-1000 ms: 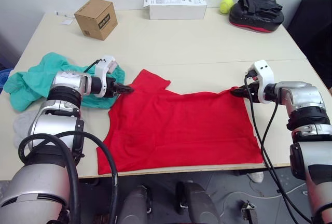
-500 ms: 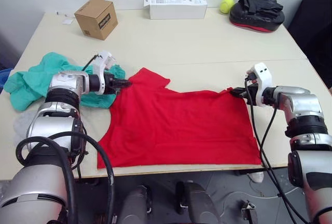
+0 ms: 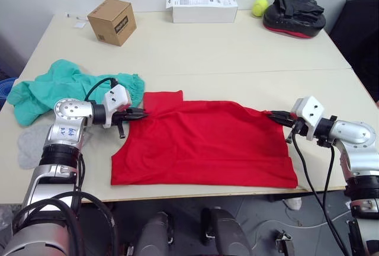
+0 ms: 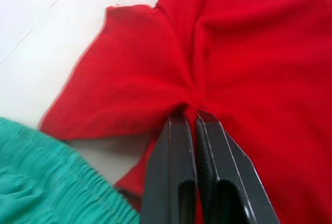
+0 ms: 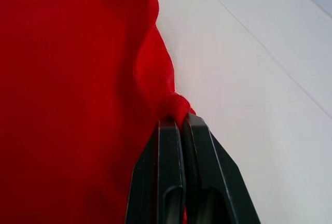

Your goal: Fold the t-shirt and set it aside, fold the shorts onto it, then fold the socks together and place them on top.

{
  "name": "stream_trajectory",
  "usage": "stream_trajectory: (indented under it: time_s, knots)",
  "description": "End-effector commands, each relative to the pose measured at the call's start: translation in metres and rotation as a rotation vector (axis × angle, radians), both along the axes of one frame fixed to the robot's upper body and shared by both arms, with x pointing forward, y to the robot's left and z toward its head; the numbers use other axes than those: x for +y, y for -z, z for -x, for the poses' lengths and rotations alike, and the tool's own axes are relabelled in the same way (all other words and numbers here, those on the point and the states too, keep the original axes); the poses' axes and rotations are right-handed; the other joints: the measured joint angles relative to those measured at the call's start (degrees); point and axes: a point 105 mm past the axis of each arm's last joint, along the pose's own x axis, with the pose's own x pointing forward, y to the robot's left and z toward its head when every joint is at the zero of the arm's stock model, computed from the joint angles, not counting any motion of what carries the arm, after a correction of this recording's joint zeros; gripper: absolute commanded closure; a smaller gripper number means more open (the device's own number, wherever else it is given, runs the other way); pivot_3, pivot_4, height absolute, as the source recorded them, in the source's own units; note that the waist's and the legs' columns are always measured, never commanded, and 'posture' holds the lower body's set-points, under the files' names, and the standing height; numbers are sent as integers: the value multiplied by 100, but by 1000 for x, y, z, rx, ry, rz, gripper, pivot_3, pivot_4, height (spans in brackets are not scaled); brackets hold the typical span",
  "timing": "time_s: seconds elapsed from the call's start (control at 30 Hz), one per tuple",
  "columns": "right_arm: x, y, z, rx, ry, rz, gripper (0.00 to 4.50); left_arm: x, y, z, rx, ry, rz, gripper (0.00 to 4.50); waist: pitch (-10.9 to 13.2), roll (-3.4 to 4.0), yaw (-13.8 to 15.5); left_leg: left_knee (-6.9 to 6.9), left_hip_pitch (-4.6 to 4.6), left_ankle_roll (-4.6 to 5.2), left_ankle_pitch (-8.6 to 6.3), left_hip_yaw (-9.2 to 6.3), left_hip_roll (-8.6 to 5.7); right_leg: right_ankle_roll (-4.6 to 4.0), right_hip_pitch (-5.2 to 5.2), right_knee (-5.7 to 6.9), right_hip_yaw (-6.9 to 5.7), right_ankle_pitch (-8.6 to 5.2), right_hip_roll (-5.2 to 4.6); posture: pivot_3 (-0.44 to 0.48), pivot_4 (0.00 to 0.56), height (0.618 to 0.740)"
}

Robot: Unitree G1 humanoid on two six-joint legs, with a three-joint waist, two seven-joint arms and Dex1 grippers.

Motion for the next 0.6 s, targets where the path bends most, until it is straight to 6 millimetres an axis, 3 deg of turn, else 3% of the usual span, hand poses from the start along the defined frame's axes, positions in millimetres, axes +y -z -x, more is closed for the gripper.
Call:
stream_trajectory:
  time_s: [0.03,0.3,0.6]
  knots:
    - [-2,-9,15,-131,-80,118,4500,12,-18,1,-180,-33,-46,4479,0,0,-5,0,2,3,-2,1,0,0,3,-1,0,0,0,0,150,740]
    - [-19,20,30,-150,-150,304,4500,29,-3,13,-371,-17,-214,4479,0,0,-40,-1,11,9,-4,6,1,5,8,-4,1,3,0,0,150,740]
    - [-30,24,26,-170,-128,346,4500,33,0,22,-623,12,-322,4479,0,0,-35,-2,18,12,-6,11,1,5,13,-6,4,3,-2,0,150,740]
